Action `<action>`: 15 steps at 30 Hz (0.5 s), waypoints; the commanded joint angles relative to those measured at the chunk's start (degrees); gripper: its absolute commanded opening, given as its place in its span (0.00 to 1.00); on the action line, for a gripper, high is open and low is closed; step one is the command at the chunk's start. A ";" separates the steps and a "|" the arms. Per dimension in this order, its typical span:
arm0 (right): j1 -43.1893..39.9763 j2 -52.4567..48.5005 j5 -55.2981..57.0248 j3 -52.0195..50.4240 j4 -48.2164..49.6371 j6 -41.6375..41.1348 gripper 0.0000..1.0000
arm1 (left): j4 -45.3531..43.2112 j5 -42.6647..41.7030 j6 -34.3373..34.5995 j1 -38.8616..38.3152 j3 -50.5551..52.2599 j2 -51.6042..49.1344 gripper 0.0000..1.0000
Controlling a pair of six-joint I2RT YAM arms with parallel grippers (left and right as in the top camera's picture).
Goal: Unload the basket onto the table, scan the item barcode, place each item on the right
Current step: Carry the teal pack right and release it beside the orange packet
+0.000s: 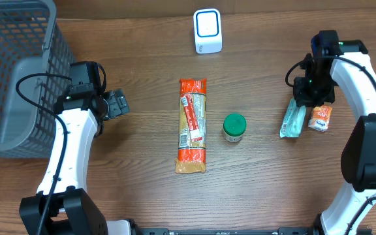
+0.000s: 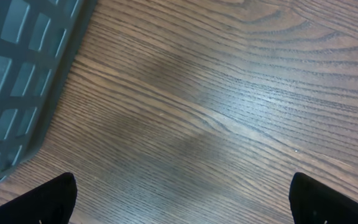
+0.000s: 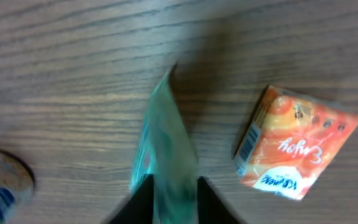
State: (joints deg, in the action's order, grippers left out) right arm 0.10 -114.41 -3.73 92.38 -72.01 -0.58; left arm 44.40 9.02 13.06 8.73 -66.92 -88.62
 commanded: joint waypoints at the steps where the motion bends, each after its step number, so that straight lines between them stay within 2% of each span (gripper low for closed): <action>1: 0.20 0.17 -0.87 -0.42 0.31 0.61 0.42 | -0.04 -0.07 -1.27 -0.09 -0.85 0.94 1.00; 3: 0.20 0.17 -0.90 -0.42 0.15 0.59 0.60 | -0.04 -0.07 -1.27 -0.09 -0.85 0.94 1.00; 5: 0.20 0.17 -0.90 -0.46 0.17 0.31 0.65 | -0.04 -0.07 -1.27 -0.09 -0.85 0.94 1.00; 8: 0.33 0.17 -1.53 -0.46 0.52 -3.41 0.64 | -0.04 -0.07 -1.27 -0.09 -0.85 0.94 1.00; 10: 0.55 0.17 -3.89 -0.46 0.68 -5.55 0.60 | -0.04 -0.07 -1.27 -0.09 -0.85 0.94 1.00; 15: 2.36 0.17 -8.37 -1.46 1.84 -5.79 0.24 | -0.04 -0.07 -1.27 -0.09 -0.85 0.94 1.00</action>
State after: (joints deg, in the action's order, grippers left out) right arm 0.75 -114.41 -7.97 92.27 -71.16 -4.99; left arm 44.38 9.02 13.06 8.73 -66.92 -88.62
